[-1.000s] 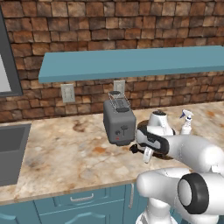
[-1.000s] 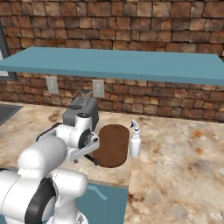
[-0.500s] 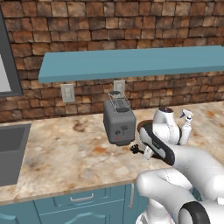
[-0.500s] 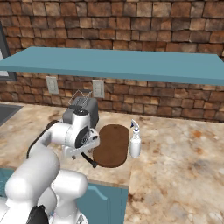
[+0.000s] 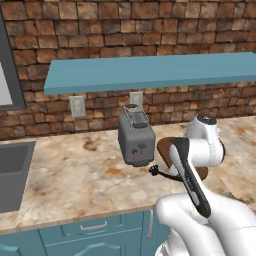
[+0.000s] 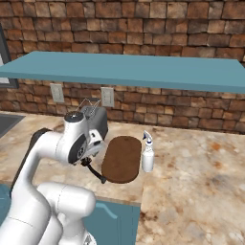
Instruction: Grab the spray bottle from the shelves, then place it next to the cutting board for sanitizing. Then grab the dish brush from the countertop next to the sink and place it next to the cutting board.
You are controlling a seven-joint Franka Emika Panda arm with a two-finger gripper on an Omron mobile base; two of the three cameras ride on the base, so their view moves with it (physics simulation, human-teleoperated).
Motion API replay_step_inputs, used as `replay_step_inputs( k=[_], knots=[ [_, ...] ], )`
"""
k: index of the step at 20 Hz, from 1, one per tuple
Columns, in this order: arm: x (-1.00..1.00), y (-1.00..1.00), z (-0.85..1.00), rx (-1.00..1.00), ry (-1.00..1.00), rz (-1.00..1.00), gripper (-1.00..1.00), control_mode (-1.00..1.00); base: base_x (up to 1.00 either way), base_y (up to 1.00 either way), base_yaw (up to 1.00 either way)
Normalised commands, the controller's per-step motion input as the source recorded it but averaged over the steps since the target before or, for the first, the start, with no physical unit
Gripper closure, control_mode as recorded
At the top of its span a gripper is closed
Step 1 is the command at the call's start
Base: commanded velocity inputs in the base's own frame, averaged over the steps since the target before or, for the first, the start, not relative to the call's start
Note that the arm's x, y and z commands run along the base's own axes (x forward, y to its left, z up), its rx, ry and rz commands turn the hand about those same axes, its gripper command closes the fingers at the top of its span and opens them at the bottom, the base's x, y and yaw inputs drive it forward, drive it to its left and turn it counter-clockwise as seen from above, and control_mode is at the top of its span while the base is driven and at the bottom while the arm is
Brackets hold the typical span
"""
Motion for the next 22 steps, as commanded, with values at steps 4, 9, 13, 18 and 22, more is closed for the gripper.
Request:
replay_step_inputs(
  k=[4,9,13,18,22],
  knots=[
    [-0.56,0.0,0.92,-0.02,-0.28,-0.13,-1.0,-1.0,0.0,0.0,0.0],
    [-0.62,0.0,0.98,0.0,-0.31,-0.16,-1.0,-1.0,0.0,0.0,0.0],
    [-0.67,0.0,1.0,0.0,-0.33,-0.1,-1.0,-1.0,0.0,0.0,0.0],
    [-0.66,0.0,1.0,0.0,-0.23,-0.06,-1.0,-1.0,0.0,0.0,0.0],
    [-0.73,-0.01,1.0,0.0,-0.1,-0.06,-1.0,-1.0,0.0,0.0,0.0]
  ],
)
